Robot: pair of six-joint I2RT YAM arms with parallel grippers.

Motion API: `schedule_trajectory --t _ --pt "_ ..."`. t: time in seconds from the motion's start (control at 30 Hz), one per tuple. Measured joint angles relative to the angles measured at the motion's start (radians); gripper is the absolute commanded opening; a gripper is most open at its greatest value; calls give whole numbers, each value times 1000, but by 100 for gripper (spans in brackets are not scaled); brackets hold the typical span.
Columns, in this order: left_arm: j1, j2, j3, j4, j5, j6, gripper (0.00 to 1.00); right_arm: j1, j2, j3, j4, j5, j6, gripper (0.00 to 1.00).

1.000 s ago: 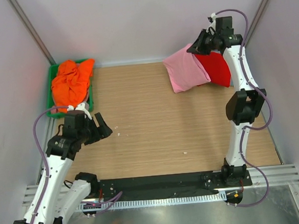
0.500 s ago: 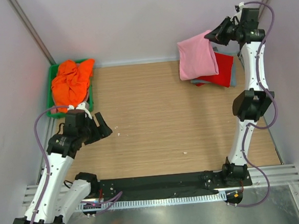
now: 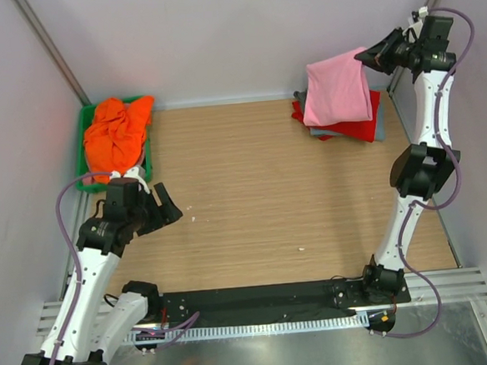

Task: Fold and stack the t-shirts
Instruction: Neatly place the folded tshirt to the corner

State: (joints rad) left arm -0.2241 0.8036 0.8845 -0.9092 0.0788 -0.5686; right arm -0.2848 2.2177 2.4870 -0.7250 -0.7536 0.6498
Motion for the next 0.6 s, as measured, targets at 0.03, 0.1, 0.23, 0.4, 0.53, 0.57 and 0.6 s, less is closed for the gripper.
schedule_trajectory --t 0.03,0.1,0.23,0.4,0.53,0.57,0.6 --pt "0 0 0 0 0 0 74 -1 2 -10 -1 0 -1 2" --pt "2 0 0 0 0 0 74 0 17 -19 -1 0 -5 1" --pt "2 0 0 0 0 0 74 -6 60 -21 -2 -1 -13 1" --pt "2 0 0 0 0 0 74 -42 121 -21 -2 -1 -15 2" --pt "2 3 0 0 0 0 74 -93 171 -4 1 -2 -11 2" --pt "2 4 0 0 0 0 74 -106 181 -2 4 -4 -8 2" --pt "2 5 0 0 0 0 74 -119 191 1 8 -6 -5 1"
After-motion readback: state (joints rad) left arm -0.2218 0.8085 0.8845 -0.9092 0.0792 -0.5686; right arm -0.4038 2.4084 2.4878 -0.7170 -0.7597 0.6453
